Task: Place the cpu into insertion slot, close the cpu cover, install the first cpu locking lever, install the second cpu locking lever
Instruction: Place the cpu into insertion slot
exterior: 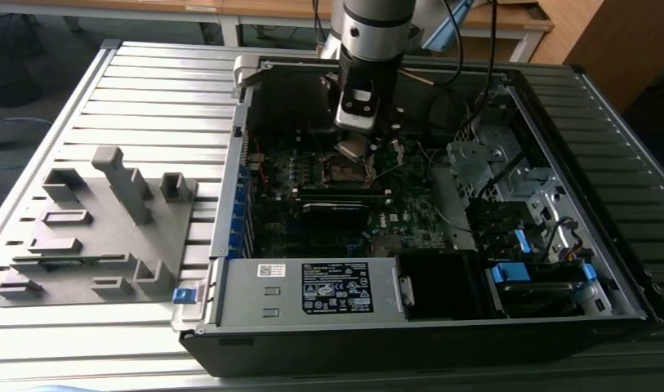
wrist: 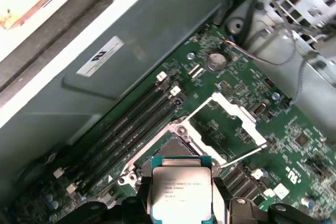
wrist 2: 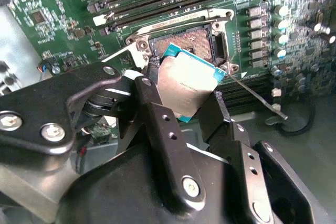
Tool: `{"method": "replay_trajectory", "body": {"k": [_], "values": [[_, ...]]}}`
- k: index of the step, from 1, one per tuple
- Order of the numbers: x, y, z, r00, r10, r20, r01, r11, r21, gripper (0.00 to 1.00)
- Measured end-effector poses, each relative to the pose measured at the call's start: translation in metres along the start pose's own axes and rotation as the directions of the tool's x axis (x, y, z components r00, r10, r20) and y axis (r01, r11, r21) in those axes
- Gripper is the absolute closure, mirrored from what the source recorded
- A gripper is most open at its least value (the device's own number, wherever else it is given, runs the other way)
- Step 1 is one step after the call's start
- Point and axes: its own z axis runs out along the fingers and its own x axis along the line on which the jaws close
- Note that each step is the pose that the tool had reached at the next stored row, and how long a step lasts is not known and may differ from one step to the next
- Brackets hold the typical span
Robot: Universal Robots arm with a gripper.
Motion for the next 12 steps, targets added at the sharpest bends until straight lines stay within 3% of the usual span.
{"method": "replay_trajectory", "body": {"k": [5, 12], "values": [[0.0, -0.0001, 0.0003, 0.9965, 0.084, 0.0064, -0.084, 0.9965, -0.0018, 0.46], [0.0, -0.0001, 0.0004, 0.9957, 0.092, 0.0072, -0.092, 0.9957, -0.0021, 0.46]]}}
